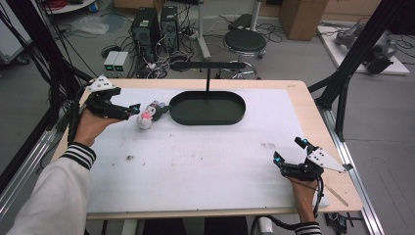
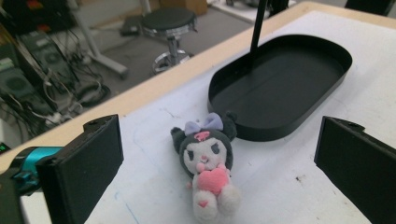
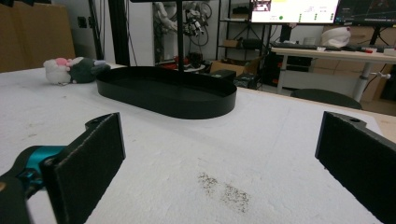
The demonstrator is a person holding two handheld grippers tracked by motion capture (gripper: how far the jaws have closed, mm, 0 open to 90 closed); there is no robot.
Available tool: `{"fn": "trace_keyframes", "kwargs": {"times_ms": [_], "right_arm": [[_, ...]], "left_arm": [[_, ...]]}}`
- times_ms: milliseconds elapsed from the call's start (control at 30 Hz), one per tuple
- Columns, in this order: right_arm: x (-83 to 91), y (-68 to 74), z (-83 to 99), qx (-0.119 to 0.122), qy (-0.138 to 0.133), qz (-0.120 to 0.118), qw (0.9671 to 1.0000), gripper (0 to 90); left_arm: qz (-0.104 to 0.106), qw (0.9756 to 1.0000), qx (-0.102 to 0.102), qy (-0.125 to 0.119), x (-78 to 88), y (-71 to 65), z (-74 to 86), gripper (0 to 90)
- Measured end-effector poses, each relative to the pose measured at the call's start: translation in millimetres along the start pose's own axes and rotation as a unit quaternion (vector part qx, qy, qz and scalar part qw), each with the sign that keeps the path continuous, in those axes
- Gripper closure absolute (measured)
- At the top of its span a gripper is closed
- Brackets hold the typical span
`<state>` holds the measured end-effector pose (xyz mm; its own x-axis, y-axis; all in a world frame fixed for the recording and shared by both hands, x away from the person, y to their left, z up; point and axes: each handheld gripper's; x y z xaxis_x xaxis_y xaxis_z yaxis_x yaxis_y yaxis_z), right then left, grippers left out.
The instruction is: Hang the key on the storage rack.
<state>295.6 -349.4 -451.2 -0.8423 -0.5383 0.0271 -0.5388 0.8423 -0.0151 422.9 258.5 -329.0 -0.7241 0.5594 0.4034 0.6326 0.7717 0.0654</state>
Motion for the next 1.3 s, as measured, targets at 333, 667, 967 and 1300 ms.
{"fn": "trace_keyframes", "kwargs": {"times_ms": [333,667,967,1300], "right_arm": [[0.2,-0.4,0.1,-0.005,0.000,0.000,1.0000,0.4],[0.2,-0.1,0.0,-0.004,0.001,0.003,1.0000,0.4],[0.3,-0.3,0.0,-0.005,0.000,0.002,1.0000,0.4],[0.3,-0.3,0.1,-0.006,-0.001,0.002,1.0000,0.4]], "left_arm": [[-0.001,0.9977,0.000,0.068,-35.5,6.9,-5.5,1.7],[-0.007,0.9906,0.019,0.135,-63.2,6.1,-1.9,1.7],[-0.009,0.9820,0.040,0.184,-76.5,8.8,7.3,1.7],[-0.003,0.9693,0.049,0.241,-94.3,6.0,19.4,1.7]]}}
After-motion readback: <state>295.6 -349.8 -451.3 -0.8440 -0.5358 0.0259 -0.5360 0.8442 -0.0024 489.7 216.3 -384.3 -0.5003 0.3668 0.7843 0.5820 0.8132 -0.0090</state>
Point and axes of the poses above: each handheld gripper's, and its own axes: x roughly backward along the jaws, z roughly out of its underside, y roughly to its left, and after that the axes turned 3 degrees about -y, right-handed
